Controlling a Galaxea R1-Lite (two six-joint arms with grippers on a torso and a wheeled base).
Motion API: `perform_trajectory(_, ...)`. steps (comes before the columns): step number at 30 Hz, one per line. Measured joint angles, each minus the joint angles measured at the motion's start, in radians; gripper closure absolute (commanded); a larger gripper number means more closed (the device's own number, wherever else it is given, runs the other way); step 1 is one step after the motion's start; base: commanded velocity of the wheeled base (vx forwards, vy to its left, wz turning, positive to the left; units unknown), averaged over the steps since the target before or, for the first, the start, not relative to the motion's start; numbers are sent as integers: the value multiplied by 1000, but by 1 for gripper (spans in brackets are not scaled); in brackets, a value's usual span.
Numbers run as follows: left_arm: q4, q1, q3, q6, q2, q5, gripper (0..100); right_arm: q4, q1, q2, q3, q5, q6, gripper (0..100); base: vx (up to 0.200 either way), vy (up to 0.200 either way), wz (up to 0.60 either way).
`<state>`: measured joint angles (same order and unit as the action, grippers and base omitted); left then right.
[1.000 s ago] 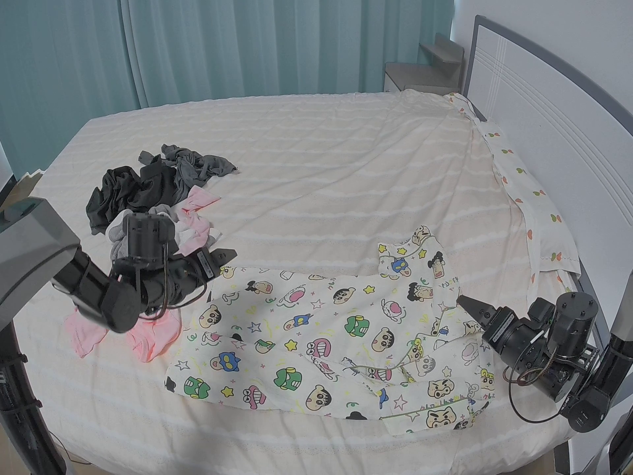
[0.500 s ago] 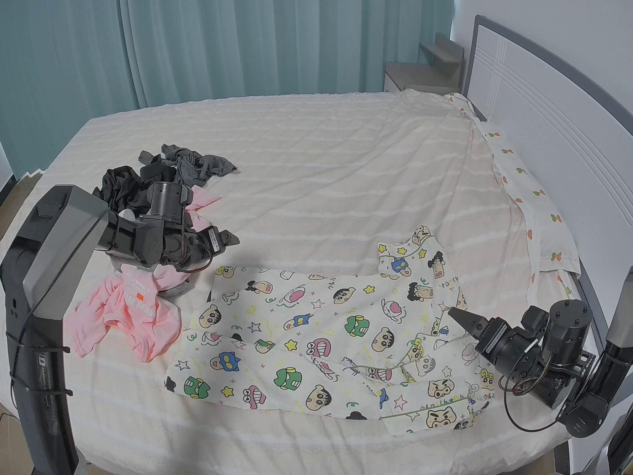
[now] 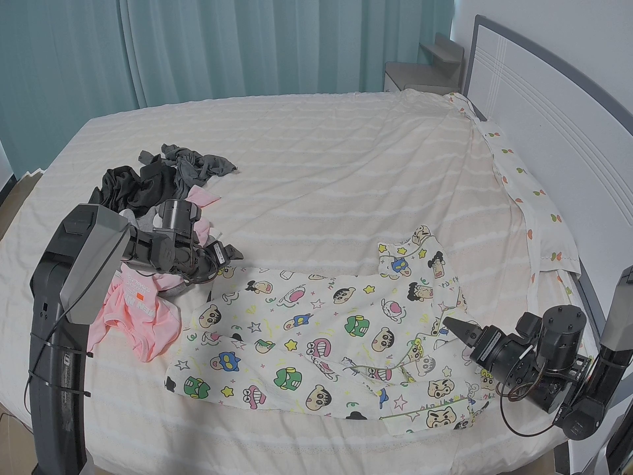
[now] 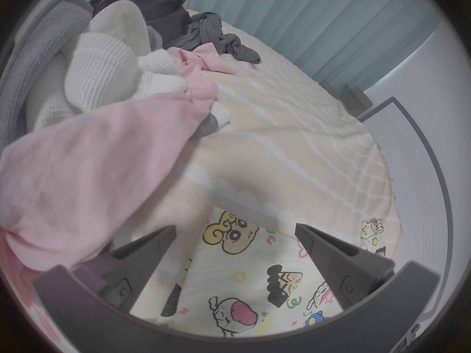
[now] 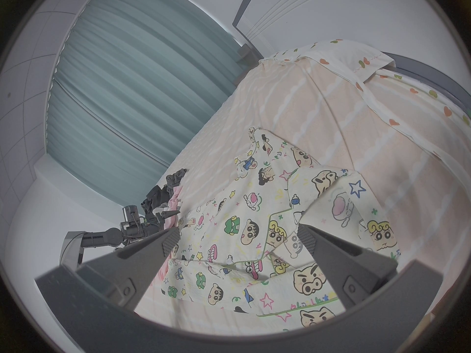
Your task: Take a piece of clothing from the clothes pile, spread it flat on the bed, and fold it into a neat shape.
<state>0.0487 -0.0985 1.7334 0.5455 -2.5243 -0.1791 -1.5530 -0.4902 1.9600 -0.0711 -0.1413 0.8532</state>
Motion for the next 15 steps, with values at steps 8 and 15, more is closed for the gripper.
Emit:
perform_trajectory(8, 15, -11, -1, 32, -14, -13, 0, 0, -1, 2, 1, 0, 0, 0, 0, 0, 0)
perform_trajectory(15, 59, -34, 0, 94, -16, -27, 0, 0, -3, 3, 1, 0, 0, 0, 0, 0, 0)
